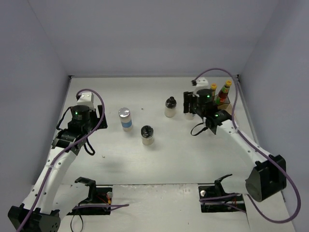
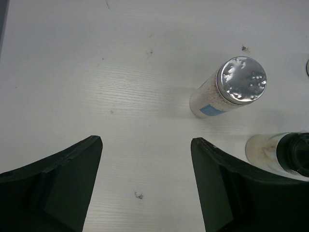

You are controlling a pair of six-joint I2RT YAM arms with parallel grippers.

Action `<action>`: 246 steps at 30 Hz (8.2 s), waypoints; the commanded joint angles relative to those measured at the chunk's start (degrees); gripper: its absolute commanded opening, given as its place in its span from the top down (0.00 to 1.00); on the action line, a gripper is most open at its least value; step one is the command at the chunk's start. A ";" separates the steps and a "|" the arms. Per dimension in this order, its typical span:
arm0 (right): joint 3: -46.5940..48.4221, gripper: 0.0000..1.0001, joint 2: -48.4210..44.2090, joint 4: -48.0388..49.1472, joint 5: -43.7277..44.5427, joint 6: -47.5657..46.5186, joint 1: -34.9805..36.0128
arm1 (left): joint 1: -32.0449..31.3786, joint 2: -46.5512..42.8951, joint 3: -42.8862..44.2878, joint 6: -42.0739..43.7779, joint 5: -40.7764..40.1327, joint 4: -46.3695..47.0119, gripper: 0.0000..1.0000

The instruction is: Organize the condiment bottles

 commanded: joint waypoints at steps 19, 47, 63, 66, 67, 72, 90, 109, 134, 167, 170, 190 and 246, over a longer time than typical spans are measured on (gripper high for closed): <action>7.76 1.00 0.52 9.30 5.45 7.87 -32.03 | 0.29 -0.64 1.00 -0.91 0.35 3.52 0.26; 1.79 0.86 11.51 19.16 3.07 7.95 -35.90 | 0.38 -0.55 1.17 -0.83 0.26 3.44 0.26; 5.91 0.10 -0.25 11.95 -3.60 6.46 -32.40 | 0.38 -0.46 1.26 -0.83 0.26 3.43 0.26; 8.45 0.04 -3.24 9.76 -4.49 3.75 -27.21 | 0.47 -0.47 1.26 -0.83 0.26 3.35 0.26; 9.08 0.02 -3.60 9.49 -9.10 3.21 -25.29 | 0.55 -0.47 1.35 -0.83 0.26 3.35 0.26; 13.29 0.00 -2.56 7.82 -20.56 1.72 -16.50 | 0.73 -0.64 1.26 -0.83 0.08 3.17 0.26; 35.95 0.00 30.03 6.33 -26.72 -5.58 16.11 | 1.00 -2.66 0.73 -0.48 -3.08 3.44 0.26; 44.86 0.26 43.33 1.57 -21.46 -9.18 21.58 | 1.17 -2.84 0.73 -0.48 -2.73 3.44 0.26; 29.56 0.94 3.88 -0.70 -0.02 -3.92 -1.88 | 1.08 -1.52 0.73 -0.65 -0.97 3.52 0.26; 5.39 1.00 6.59 10.89 7.99 9.54 -23.60 | 1.17 -1.26 0.73 -0.83 -0.36 3.61 0.26; 4.16 1.00 7.29 11.94 8.25 9.89 -23.60 | 1.08 -1.08 0.73 -0.83 -0.36 3.61 0.26; 0.03 1.00 6.86 11.78 7.82 12.35 -23.69 | 1.08 -0.55 0.82 -0.91 0.17 3.70 0.26; 9.16 0.22 5.09 9.84 -2.03 4.79 -10.42 | 1.08 -0.99 0.73 -0.91 0.08 3.70 0.26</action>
